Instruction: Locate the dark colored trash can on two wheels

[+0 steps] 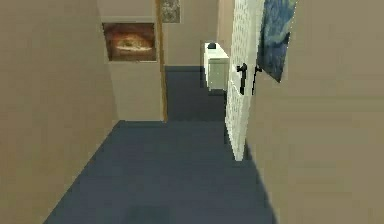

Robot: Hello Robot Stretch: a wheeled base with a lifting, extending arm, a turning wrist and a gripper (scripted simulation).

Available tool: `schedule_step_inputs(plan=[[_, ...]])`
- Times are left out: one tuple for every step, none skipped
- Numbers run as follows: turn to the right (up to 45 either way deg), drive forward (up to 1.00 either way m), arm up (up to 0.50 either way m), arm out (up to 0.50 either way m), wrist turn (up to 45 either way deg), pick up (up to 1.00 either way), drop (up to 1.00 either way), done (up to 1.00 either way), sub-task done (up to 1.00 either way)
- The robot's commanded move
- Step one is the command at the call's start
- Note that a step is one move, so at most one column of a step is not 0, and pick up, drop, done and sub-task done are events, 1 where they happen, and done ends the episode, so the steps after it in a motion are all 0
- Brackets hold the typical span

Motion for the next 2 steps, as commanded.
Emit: schedule_step_inputs(plan=[[0.0,1.0,0.0,0.0,0.0,0.0,0.0,0.0,0.0],[0.0,0.65,0.0,0.0,0.0,0.0,0.0,0.0,0.0]])
